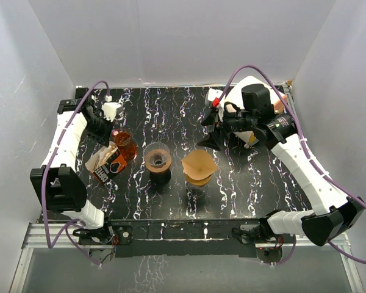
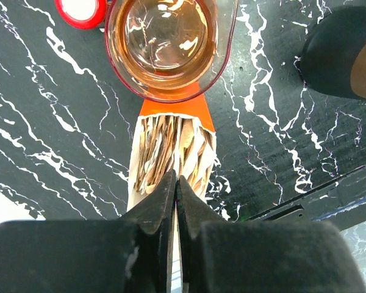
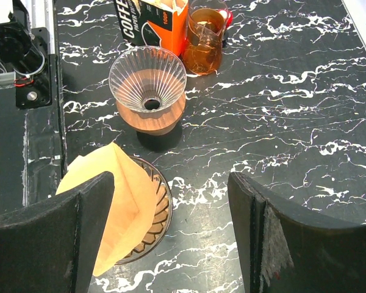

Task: Place the coffee filter in the dripper
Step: Pick up the coffee filter from the coffee filter holder.

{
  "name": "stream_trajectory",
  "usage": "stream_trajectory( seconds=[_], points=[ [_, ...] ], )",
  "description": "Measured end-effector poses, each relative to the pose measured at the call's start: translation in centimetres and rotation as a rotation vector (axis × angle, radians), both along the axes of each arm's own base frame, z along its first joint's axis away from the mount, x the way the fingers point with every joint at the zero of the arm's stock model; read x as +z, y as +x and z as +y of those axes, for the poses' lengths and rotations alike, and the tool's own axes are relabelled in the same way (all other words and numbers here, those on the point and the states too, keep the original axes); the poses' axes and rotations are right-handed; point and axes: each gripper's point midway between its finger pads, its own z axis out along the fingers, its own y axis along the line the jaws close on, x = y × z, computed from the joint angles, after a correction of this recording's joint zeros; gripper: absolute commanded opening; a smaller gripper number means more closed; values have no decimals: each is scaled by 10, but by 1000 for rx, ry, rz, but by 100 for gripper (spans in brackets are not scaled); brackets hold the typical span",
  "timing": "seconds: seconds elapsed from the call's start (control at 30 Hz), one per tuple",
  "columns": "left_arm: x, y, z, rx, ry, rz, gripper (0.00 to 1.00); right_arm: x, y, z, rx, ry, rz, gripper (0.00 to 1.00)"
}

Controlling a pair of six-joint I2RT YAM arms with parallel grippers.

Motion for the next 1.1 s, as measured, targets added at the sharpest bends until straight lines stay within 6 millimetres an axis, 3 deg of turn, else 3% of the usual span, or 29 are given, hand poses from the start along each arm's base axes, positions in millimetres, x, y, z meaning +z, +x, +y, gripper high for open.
stream_trajectory(
  seconds=[0.33,0.67,0.87,1.1],
  points=[
    [28,2,-1,-6,-4,-42,1,-5,2,-1,-6,1,11,74],
    [41,-4,-2,-20,-2,-74,27,-4,3,-2,-14,6,17,75],
    [43,-5,7,-23,45,-95,49,-4,4,-3,-16,8,20,75],
    [40,-11,17,-26,106,-107,53,-4,3,-3,-9,11,23,76]
  ],
)
